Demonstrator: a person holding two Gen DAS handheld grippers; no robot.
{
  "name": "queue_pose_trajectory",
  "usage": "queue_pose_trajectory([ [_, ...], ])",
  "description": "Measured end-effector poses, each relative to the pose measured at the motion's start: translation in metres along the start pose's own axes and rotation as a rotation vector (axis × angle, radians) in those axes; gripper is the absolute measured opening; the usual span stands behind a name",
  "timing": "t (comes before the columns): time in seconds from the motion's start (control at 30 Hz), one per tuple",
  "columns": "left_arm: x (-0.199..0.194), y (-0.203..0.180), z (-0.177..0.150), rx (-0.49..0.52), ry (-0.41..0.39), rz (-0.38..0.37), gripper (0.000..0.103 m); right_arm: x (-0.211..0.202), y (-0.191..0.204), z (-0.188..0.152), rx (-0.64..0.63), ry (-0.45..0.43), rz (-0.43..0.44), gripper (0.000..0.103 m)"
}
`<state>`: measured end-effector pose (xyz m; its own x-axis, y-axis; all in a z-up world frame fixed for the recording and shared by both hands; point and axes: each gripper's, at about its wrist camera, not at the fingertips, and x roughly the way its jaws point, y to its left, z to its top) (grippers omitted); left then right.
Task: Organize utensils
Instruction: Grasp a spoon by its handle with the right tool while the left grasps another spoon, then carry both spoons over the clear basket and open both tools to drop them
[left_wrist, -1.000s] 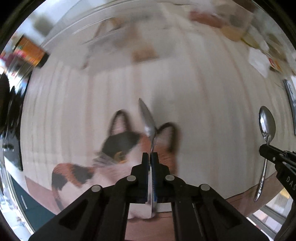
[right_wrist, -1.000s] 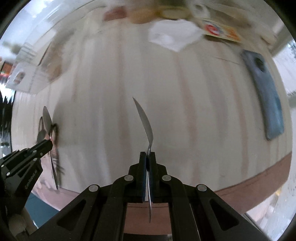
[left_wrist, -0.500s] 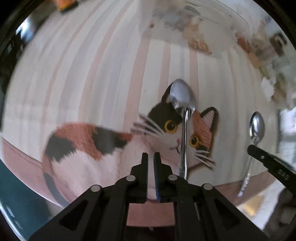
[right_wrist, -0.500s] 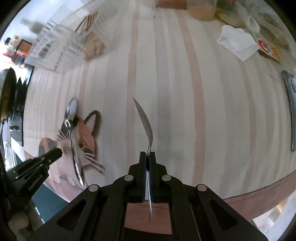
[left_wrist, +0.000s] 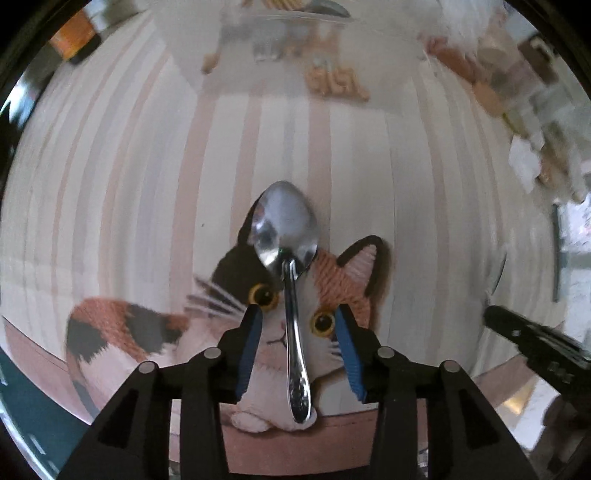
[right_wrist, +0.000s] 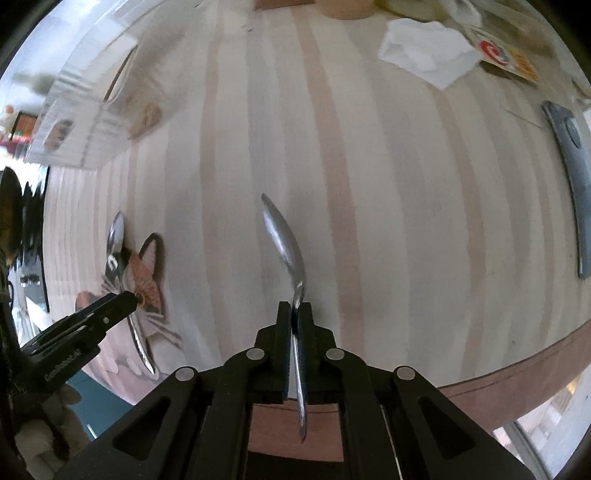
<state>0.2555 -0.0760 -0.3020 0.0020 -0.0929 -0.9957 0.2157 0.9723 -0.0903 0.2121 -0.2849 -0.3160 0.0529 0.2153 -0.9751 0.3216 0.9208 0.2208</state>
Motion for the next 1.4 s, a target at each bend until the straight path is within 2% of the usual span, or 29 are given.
queue_pose_trajectory([
  [0.03, 0.000, -0.004, 0.002, 0.014, -0.005, 0.017, 0.038, -0.002, -0.003, 0.000, 0.011, -0.007, 0.003, 0.017],
  [0.1, -0.001, -0.009, 0.004, 0.022, -0.017, 0.033, 0.036, -0.006, -0.009, 0.000, 0.025, -0.017, 0.003, 0.021],
  [0.17, -0.001, -0.016, 0.007, 0.031, -0.029, 0.070, 0.020, -0.008, -0.012, -0.001, 0.027, -0.017, -0.001, 0.021],
  [0.2, -0.001, -0.015, 0.007, 0.040, -0.034, 0.077, 0.016, -0.008, -0.012, -0.001, 0.026, -0.017, -0.002, 0.021],
  [0.23, -0.003, -0.012, 0.005, 0.041, -0.037, 0.076, 0.005, -0.008, -0.012, -0.002, 0.025, -0.015, -0.002, 0.022],
  [0.33, -0.006, 0.007, 0.003, 0.033, -0.029, 0.072, 0.004, -0.006, -0.011, -0.004, 0.011, -0.011, -0.003, 0.022],
  [0.47, -0.018, 0.034, -0.010, 0.039, -0.034, 0.081, 0.004, -0.003, 0.011, -0.007, -0.067, -0.044, -0.087, 0.022],
  [0.5, -0.020, 0.036, -0.012, 0.041, -0.037, 0.082, 0.004, -0.001, 0.019, -0.009, -0.091, -0.055, -0.131, 0.017],
  [0.53, -0.020, 0.036, -0.015, 0.041, -0.038, 0.083, 0.004, 0.002, 0.026, -0.010, -0.104, -0.063, -0.170, 0.008],
  [0.57, -0.019, 0.033, -0.018, 0.042, -0.039, 0.085, 0.004, 0.003, 0.031, -0.011, -0.125, -0.077, -0.223, 0.008],
  [0.67, -0.017, 0.029, -0.022, 0.045, -0.042, 0.080, 0.004, 0.004, 0.036, -0.013, -0.129, -0.091, -0.249, 0.007],
  [0.77, -0.014, 0.023, -0.028, 0.049, -0.042, 0.082, 0.004, 0.004, 0.038, -0.013, -0.125, -0.098, -0.255, 0.007],
  [0.8, -0.013, 0.018, -0.041, 0.048, -0.043, 0.082, 0.004, 0.004, 0.038, -0.014, -0.124, -0.101, -0.255, 0.007],
  [0.9, -0.012, 0.010, -0.035, 0.055, -0.053, 0.088, 0.004, 0.002, 0.035, -0.016, -0.103, -0.123, -0.231, 0.006],
  [1.17, -0.054, 0.009, -0.035, 0.071, -0.136, 0.087, 0.002, -0.014, 0.038, -0.027, -0.080, -0.166, -0.182, 0.006],
  [1.4, -0.098, 0.009, -0.029, 0.063, -0.222, 0.059, 0.000, -0.052, 0.045, -0.024, -0.079, -0.240, -0.144, 0.006],
])
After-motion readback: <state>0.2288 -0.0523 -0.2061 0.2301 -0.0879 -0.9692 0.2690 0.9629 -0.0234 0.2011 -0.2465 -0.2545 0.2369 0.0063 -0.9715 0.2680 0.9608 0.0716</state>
